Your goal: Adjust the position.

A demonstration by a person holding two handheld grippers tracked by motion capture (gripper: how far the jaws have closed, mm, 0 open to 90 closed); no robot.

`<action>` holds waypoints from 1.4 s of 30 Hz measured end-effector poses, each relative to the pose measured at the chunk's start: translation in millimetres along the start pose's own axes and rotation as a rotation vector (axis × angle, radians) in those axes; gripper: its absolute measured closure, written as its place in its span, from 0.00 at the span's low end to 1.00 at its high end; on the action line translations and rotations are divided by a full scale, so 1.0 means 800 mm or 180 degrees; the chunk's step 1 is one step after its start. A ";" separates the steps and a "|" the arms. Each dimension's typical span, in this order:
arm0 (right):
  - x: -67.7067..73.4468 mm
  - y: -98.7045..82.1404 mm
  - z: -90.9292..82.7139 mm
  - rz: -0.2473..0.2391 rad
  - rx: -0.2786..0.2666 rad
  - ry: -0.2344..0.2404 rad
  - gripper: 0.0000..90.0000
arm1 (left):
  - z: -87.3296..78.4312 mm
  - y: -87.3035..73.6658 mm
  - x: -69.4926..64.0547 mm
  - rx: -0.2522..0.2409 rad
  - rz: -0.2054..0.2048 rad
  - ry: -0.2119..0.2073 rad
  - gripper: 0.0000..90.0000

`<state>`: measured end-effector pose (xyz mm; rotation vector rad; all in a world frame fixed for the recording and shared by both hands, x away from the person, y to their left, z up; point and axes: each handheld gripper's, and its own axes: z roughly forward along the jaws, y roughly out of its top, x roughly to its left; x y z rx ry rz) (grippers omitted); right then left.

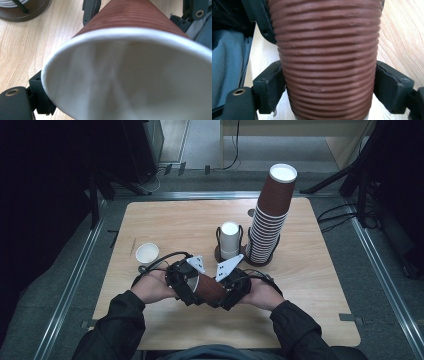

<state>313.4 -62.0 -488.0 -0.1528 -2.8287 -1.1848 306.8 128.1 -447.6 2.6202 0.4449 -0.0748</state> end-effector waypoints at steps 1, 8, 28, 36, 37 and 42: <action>0.001 0.000 0.000 -0.0004 -0.0001 0.0004 0.20 | 0.000 0.000 0.000 -0.0005 -0.0005 -0.0013 0.08; 0.002 0.001 0.002 -0.0048 0.0006 0.0021 0.24 | 0.003 0.001 -0.001 0.0018 0.0010 -0.0010 0.08; 0.000 -0.002 -0.007 -0.0085 -0.0034 -0.0091 0.24 | -0.006 -0.006 0.000 -0.0335 0.0098 0.0042 0.00; -0.003 -0.005 -0.015 -0.0059 -0.0065 -0.0141 0.24 | -0.014 -0.016 0.006 -0.0464 0.0024 0.0042 0.00; -0.003 -0.006 -0.016 -0.0060 -0.0080 -0.0153 0.24 | -0.015 -0.017 0.007 -0.0489 0.0004 0.0034 0.00; -0.007 -0.008 -0.023 -0.0033 -0.0120 -0.0199 0.24 | -0.020 -0.026 0.011 -0.0585 -0.0077 0.0005 0.00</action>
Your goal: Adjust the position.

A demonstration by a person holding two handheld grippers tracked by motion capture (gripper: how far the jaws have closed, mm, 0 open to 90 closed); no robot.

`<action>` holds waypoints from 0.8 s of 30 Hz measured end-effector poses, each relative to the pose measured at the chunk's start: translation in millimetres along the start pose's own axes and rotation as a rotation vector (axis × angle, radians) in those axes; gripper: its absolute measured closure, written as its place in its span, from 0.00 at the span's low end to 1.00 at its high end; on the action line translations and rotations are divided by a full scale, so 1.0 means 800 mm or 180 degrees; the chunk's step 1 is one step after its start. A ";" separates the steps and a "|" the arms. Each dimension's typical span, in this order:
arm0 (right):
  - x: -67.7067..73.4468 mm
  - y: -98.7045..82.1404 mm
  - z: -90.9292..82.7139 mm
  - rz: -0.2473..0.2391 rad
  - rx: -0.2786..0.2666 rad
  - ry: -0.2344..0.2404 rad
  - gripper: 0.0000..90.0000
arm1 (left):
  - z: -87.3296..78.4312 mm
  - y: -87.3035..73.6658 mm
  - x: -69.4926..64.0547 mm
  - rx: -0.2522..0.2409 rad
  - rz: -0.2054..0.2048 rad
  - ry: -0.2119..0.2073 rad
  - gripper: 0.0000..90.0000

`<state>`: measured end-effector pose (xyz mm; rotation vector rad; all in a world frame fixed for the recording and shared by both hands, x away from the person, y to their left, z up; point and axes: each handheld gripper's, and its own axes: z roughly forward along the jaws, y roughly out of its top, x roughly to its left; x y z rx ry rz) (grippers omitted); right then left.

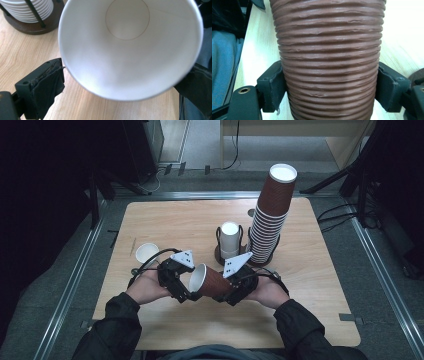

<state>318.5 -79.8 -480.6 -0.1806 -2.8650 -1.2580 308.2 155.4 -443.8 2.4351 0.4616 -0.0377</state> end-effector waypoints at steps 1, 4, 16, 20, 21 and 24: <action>-0.001 0.000 -0.001 -0.0003 -0.0008 -0.0010 0.24 | -0.001 -0.001 0.000 -0.0027 -0.0015 0.0010 0.00; -0.003 -0.001 -0.005 0.0024 -0.0042 -0.0025 0.24 | -0.005 -0.005 0.000 -0.0127 -0.0037 0.0086 0.00; -0.008 -0.003 -0.017 0.0129 -0.0188 -0.0054 0.24 | -0.008 -0.010 0.002 -0.0417 -0.0112 0.0058 0.00; -0.008 -0.003 -0.018 0.0131 -0.0250 -0.0046 0.24 | -0.008 -0.009 0.002 -0.0591 -0.0188 -0.0009 0.00; -0.008 -0.003 -0.018 0.0129 -0.0260 -0.0044 0.24 | -0.008 -0.008 0.002 -0.0634 -0.0198 -0.0002 0.00; -0.007 -0.003 -0.017 0.0145 -0.0284 -0.0041 0.24 | -0.004 -0.005 0.001 -0.0719 -0.0241 -0.0054 0.00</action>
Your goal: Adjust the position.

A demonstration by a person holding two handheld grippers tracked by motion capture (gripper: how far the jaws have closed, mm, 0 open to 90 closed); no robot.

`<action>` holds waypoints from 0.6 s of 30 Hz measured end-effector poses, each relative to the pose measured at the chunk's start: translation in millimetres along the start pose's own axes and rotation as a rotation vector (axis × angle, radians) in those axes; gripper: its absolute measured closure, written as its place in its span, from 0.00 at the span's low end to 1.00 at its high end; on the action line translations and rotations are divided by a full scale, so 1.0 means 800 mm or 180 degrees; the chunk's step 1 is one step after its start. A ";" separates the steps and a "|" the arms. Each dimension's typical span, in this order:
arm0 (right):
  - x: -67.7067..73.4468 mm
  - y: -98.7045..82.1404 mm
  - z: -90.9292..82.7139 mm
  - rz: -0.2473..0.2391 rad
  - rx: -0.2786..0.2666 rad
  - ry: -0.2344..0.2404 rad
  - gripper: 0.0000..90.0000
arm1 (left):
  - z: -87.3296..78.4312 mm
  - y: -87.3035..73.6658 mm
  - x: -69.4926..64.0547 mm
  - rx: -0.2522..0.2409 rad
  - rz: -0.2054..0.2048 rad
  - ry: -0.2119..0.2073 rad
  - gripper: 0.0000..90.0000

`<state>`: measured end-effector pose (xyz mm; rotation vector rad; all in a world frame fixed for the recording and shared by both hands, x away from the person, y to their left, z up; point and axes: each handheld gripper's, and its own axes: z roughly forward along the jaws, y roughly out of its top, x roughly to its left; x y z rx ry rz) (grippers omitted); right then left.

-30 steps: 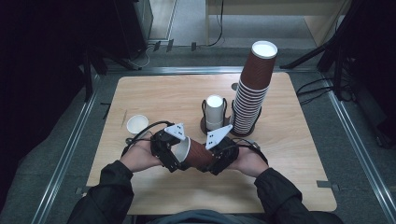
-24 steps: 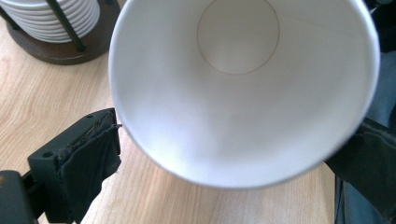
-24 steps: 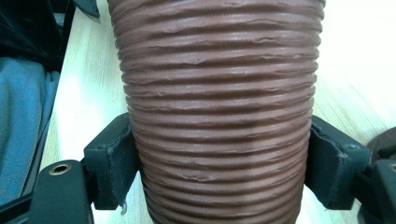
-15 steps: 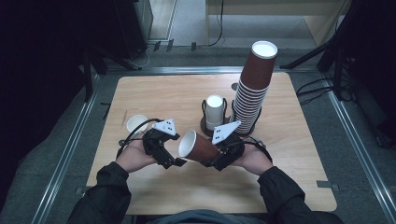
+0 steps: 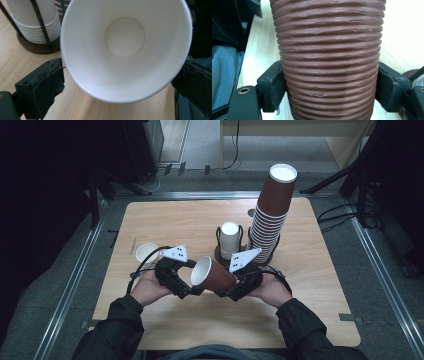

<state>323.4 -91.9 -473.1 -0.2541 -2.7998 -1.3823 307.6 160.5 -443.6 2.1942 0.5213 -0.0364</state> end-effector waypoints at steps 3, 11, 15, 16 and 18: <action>0.000 0.001 0.001 0.0009 -0.0033 0.0020 0.24 | 0.006 0.003 -0.003 -0.0010 0.0019 0.0008 0.00; 0.001 0.001 0.004 0.0064 -0.0134 0.0067 0.24 | 0.012 0.007 -0.003 -0.0180 -0.0114 0.0014 0.00; 0.003 0.002 0.007 0.0054 -0.0132 0.0087 0.24 | 0.016 0.009 -0.004 -0.0212 -0.0149 0.0021 0.00; 0.004 0.002 0.008 0.0077 -0.0118 0.0102 0.24 | 0.017 0.010 -0.005 -0.0189 -0.0147 0.0039 0.00; 0.004 0.002 0.010 0.0070 -0.0120 0.0108 0.24 | 0.017 0.011 -0.007 -0.0157 -0.0108 0.0129 0.00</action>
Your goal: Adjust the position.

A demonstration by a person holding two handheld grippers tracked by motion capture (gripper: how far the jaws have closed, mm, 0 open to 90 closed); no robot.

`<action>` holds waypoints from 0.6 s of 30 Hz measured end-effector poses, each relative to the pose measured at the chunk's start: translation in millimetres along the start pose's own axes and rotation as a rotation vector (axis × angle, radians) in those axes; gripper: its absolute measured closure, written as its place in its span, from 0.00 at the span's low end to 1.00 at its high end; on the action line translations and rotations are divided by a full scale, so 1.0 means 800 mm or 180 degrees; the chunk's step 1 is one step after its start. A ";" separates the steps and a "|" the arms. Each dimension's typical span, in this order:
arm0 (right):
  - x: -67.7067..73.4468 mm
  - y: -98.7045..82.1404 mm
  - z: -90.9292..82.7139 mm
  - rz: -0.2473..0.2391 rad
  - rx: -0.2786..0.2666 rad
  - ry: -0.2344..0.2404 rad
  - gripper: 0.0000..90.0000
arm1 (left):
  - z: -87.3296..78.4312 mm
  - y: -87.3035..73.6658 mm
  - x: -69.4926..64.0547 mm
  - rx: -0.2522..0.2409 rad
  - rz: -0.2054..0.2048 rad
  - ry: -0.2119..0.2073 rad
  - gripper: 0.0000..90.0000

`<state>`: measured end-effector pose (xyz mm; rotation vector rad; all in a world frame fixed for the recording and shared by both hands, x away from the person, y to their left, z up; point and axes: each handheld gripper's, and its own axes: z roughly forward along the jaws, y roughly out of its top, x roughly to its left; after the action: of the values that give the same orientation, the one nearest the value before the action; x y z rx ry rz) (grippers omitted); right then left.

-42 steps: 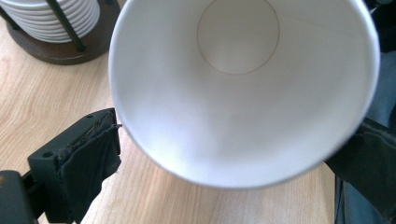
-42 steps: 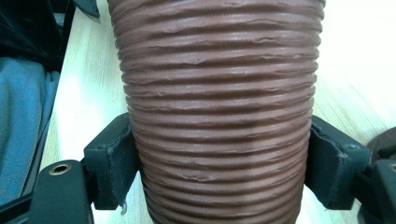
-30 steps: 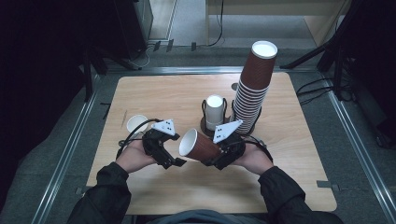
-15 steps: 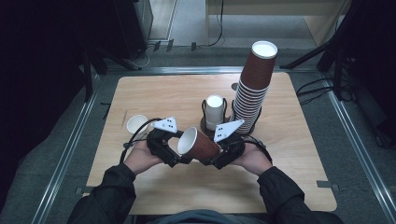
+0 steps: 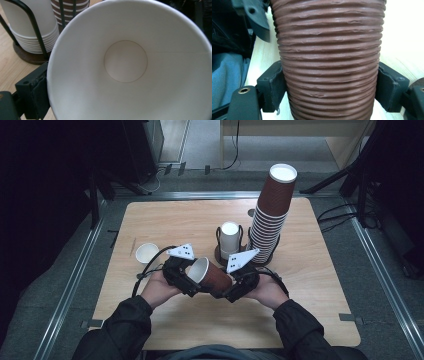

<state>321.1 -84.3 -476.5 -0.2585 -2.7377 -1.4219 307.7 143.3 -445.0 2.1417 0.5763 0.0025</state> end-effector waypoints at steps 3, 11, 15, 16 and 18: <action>0.000 0.000 0.001 -0.0033 0.0005 -0.0015 0.24 | 0.000 0.001 0.000 0.0043 -0.0018 -0.0002 0.05; -0.001 -0.001 0.002 -0.0080 0.0014 -0.0009 0.23 | -0.006 0.004 0.003 0.0047 -0.0091 -0.0112 0.10; -0.001 -0.001 0.002 -0.0066 0.0027 0.0003 0.23 | -0.006 0.005 0.002 0.0071 -0.0070 -0.0118 0.11; -0.001 -0.001 0.002 -0.0049 0.0033 0.0023 0.23 | -0.006 0.005 0.001 0.0070 -0.0067 -0.0110 0.11; -0.001 -0.001 0.002 -0.0017 0.0027 0.0003 0.22 | -0.008 0.006 0.002 0.0060 -0.0057 -0.0099 0.11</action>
<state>321.5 -83.3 -477.9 -0.2501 -2.7451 -1.4109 309.4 146.4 -437.9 2.1511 0.5797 -0.0462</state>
